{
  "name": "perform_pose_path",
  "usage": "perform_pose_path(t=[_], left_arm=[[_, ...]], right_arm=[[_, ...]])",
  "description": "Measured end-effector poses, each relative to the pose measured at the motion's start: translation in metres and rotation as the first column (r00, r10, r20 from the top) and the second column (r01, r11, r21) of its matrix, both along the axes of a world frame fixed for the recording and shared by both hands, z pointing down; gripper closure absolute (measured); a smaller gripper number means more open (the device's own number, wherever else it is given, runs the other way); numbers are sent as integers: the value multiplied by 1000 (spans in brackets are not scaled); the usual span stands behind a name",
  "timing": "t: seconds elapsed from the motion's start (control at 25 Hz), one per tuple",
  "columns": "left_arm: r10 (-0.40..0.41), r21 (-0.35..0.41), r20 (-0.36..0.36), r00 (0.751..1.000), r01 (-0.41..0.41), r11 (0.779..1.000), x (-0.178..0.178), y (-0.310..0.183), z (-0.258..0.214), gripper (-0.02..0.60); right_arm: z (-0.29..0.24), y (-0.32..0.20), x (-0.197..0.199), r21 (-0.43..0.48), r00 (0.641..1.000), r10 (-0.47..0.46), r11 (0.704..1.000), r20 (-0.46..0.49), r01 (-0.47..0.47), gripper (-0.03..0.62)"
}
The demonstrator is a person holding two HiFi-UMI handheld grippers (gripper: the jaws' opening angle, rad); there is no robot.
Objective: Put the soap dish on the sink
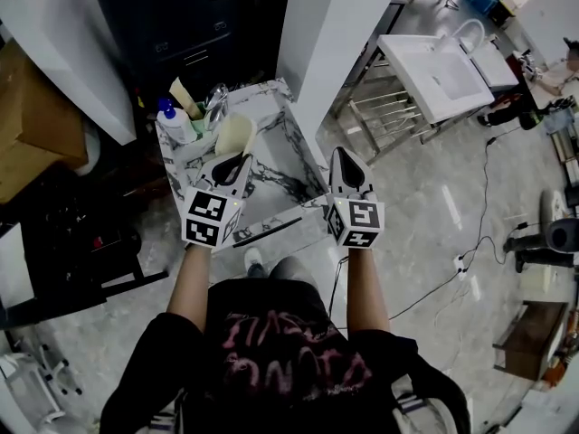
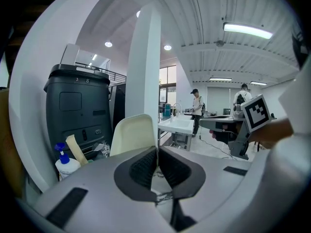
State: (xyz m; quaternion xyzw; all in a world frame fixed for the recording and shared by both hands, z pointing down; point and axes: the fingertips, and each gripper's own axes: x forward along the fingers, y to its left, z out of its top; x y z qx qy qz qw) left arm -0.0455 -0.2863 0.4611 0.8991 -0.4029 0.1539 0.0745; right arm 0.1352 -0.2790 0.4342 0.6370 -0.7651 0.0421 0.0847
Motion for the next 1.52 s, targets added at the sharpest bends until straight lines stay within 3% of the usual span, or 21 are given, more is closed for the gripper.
perform_pose_path(t=[0.84,1.24,1.52], left_arm=[[-68,-57,73,995,72,996,37,-78,28,554],[-64,-127,182,981,88,988,56,-137,80,554],[-70,-247,261,963,136,959,55,-174,150,554]], right_arm=[[4,-98,37,11,995,-97,995,10,97,580],[19,-129,65,-25,996,-85,996,40,86,580],[28,-147,80,-48,996,-72,996,47,74,580]])
